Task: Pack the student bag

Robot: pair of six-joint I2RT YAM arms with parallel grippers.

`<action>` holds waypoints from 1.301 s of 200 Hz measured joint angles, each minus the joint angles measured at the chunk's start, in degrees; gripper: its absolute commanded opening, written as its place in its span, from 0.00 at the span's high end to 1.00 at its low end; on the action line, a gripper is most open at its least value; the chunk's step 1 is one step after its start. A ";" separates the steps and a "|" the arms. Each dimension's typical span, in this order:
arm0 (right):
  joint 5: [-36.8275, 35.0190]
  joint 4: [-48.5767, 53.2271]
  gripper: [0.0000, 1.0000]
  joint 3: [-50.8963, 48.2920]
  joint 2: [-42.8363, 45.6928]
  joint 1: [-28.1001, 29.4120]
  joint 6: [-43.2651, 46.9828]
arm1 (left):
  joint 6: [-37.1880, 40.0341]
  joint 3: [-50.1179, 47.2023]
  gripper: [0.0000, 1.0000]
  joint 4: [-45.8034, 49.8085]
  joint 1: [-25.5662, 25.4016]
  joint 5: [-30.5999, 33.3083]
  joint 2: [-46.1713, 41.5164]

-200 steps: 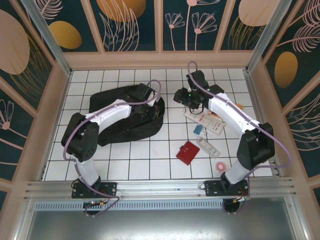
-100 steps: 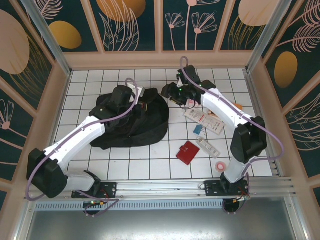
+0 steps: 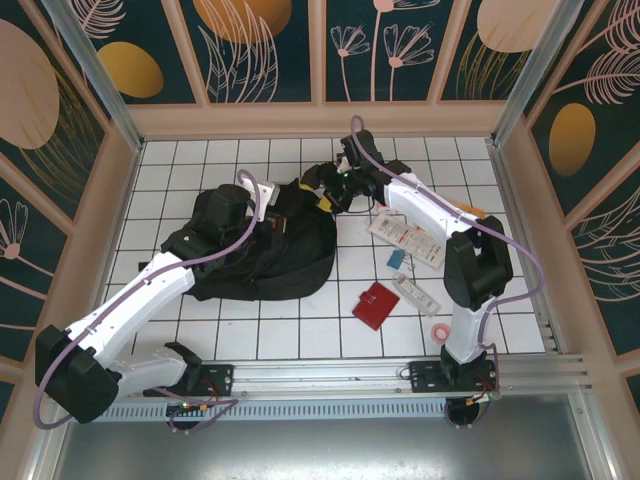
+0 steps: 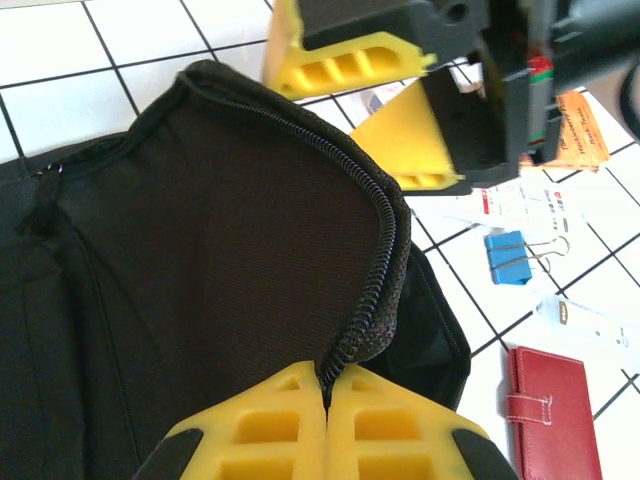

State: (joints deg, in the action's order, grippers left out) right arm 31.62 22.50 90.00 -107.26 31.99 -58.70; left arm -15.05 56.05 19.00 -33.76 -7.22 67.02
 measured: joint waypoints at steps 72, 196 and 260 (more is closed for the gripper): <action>3.65 -3.06 0.34 3.26 -5.75 0.74 -3.19 | 0.50 -2.45 1.00 -0.24 0.00 -1.33 -3.54; 6.67 -4.57 0.31 6.64 -9.14 0.70 -4.07 | 0.96 -3.48 1.00 5.77 0.00 -1.51 -9.33; 7.96 -5.18 0.67 1.51 -8.52 2.91 -4.79 | 1.33 -3.56 1.00 7.23 0.00 2.34 -10.64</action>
State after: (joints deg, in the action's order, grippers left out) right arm 39.57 17.32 91.50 -115.79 34.89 -63.48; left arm -13.72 52.49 26.24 -33.76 -4.89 56.38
